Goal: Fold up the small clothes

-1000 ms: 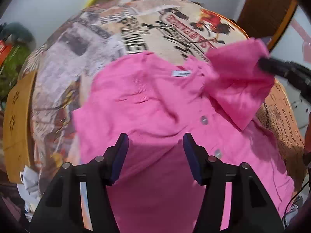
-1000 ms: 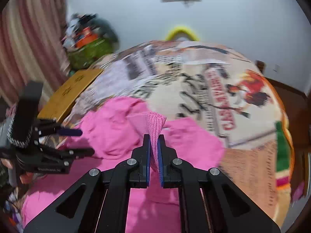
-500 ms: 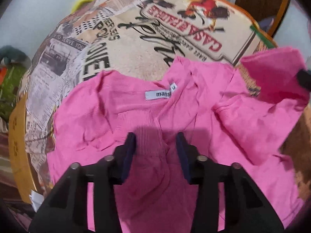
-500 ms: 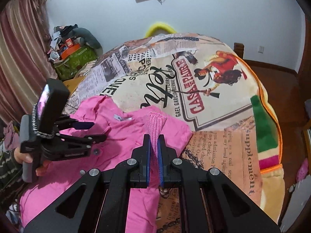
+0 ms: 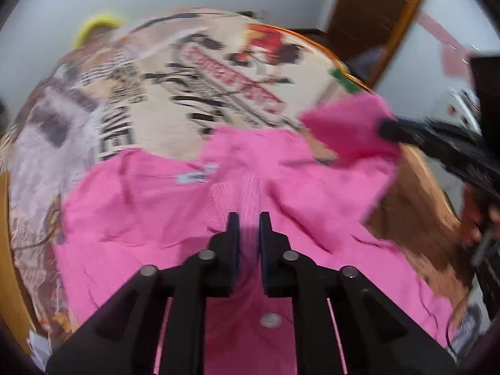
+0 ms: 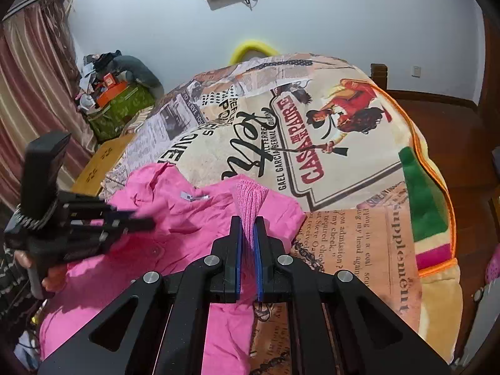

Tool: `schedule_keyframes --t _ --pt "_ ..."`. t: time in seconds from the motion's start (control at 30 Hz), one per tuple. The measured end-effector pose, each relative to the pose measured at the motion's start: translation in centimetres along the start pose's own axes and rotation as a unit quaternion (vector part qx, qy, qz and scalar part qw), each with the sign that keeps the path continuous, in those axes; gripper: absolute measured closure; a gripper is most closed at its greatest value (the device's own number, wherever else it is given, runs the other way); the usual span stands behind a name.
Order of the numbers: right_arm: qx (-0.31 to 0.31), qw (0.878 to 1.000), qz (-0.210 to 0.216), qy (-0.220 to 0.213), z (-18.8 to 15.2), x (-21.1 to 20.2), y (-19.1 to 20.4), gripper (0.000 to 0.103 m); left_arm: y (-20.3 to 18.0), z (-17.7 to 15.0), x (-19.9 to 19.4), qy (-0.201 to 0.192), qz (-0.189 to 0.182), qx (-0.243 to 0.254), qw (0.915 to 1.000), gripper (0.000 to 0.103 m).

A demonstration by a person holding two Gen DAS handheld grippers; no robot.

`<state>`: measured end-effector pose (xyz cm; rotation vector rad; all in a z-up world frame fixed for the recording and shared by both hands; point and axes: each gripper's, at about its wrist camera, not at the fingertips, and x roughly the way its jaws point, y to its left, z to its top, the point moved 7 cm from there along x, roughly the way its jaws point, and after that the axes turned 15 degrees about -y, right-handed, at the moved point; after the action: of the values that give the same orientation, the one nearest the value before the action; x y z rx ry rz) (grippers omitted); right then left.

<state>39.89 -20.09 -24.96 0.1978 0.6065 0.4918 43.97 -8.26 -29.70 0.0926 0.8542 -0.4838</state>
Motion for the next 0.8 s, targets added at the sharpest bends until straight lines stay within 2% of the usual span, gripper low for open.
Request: schedule_keyframes --t 0.03,0.07,0.1,0.2,0.3,0.47,0.63,0.8 --pt "0.001 1.000 -0.001 -0.001 0.1 -0.1 -0.1 0.097 -0.9 -0.4 0.3 0.014 0.002 0.019 0.9997 0.069" --pt "0.002 1.000 -0.001 -0.001 0.1 -0.2 -0.1 0.097 -1.3 -0.8 0.6 0.027 0.010 0.034 0.9990 0.057" --pt "0.002 1.000 -0.001 -0.001 0.1 -0.3 0.0 0.097 -1.7 -1.2 0.8 0.031 0.018 0.042 0.9985 0.041" --pt "0.000 1.000 0.000 -0.001 0.2 -0.4 0.1 0.097 -2.1 -2.1 0.9 0.035 0.033 0.061 0.9970 0.041" --pt "-0.006 1.000 0.000 -0.002 0.2 -0.6 0.2 0.097 -1.3 -2.6 0.4 0.034 0.044 0.054 0.9970 0.041" --pt "-0.005 1.000 0.003 -0.001 0.4 -0.5 0.4 0.097 4.0 -2.9 -2.2 0.016 0.098 -0.005 0.9950 0.041" --pt "-0.009 1.000 0.011 -0.002 0.6 -0.3 1.4 0.097 10.4 -3.6 -4.4 0.007 0.159 -0.054 0.9857 0.041" --pt "-0.014 1.000 0.021 -0.002 0.8 0.1 2.9 0.097 13.8 -6.9 -3.2 0.052 0.205 -0.037 0.9766 0.041"
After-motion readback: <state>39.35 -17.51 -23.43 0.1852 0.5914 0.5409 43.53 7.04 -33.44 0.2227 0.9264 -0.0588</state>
